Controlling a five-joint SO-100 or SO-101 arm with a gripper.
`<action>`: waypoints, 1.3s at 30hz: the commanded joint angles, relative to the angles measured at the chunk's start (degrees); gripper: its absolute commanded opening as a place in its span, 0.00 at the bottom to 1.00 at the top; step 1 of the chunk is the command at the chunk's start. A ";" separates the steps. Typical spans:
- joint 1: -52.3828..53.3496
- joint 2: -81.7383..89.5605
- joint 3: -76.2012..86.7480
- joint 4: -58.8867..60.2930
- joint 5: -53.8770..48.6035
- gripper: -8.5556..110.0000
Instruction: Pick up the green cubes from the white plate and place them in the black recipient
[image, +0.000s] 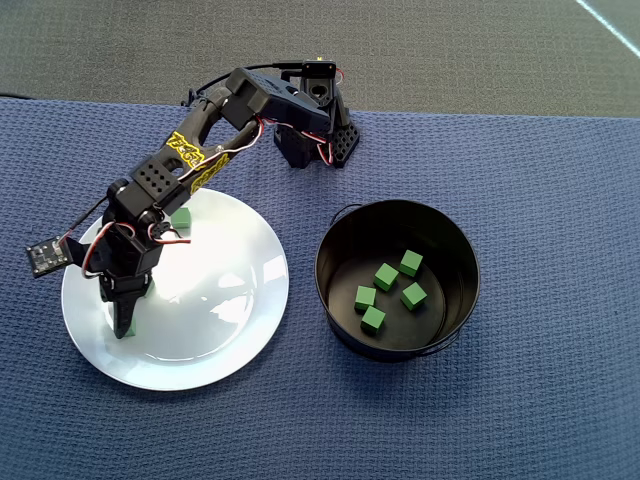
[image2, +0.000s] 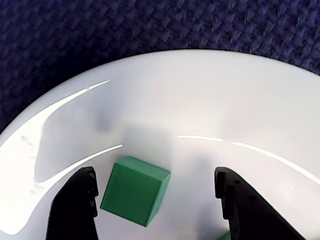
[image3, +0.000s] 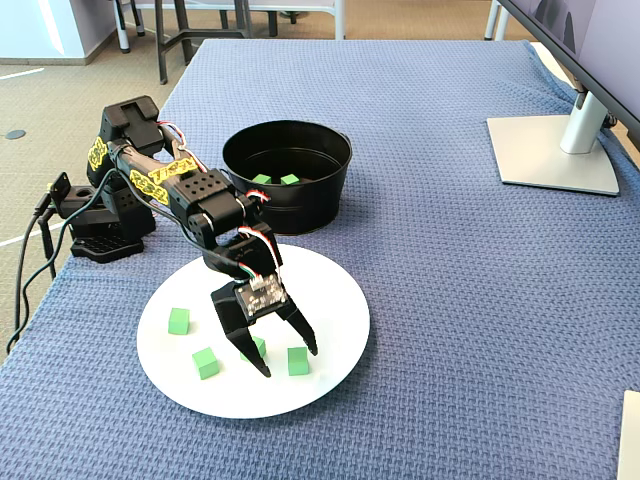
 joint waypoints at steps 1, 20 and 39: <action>-1.41 5.10 2.20 -1.76 2.72 0.26; -2.29 6.50 3.96 -4.04 4.75 0.07; -5.27 35.24 5.27 24.08 15.56 0.07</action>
